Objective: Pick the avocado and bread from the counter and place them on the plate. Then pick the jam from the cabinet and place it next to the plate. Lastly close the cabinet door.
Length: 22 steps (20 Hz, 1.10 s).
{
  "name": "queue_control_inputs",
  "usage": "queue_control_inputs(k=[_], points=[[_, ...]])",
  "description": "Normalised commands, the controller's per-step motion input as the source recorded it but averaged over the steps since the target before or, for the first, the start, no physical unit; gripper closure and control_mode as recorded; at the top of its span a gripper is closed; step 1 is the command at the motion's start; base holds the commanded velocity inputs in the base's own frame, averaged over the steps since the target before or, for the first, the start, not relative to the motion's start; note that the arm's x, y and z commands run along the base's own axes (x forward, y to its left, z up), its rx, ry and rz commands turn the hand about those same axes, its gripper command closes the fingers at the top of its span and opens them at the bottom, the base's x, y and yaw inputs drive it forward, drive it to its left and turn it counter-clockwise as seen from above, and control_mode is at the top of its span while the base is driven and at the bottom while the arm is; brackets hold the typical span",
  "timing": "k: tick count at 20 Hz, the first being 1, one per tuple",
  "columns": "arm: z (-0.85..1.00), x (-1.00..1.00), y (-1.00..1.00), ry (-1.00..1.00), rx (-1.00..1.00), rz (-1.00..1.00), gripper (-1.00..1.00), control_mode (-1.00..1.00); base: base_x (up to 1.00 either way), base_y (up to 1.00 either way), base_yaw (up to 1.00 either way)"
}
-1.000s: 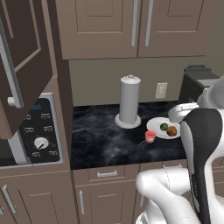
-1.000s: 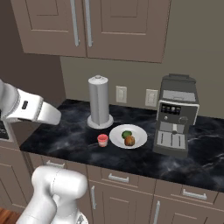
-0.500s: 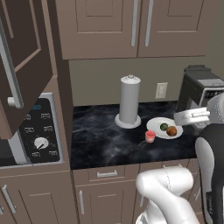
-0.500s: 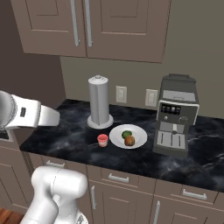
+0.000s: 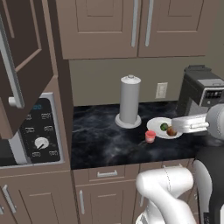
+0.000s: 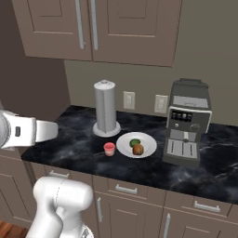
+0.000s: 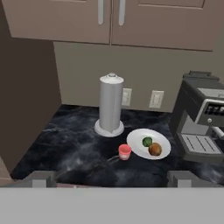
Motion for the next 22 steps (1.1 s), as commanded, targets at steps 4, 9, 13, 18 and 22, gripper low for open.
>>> queue_control_inputs(k=[4, 9, 13, 18, 22], points=[[0.00, 0.00, 0.00, 0.00, 0.00, 0.00, -1.00, 1.00, -0.43, 0.13, 0.00], [0.00, 0.00, 0.00, 0.00, 0.00, 0.00, -1.00, 1.00, -0.61, 0.12, 0.00], [0.00, 0.00, 0.00, 0.00, 0.00, 0.00, -1.00, 1.00, -0.74, 0.26, 0.00], [0.00, 0.00, 0.00, 0.00, 0.00, 0.00, -1.00, 1.00, -0.21, 0.66, 0.00], [0.00, 0.00, 0.00, 0.00, 0.00, 0.00, -1.00, 1.00, -0.02, 0.98, 0.00]])
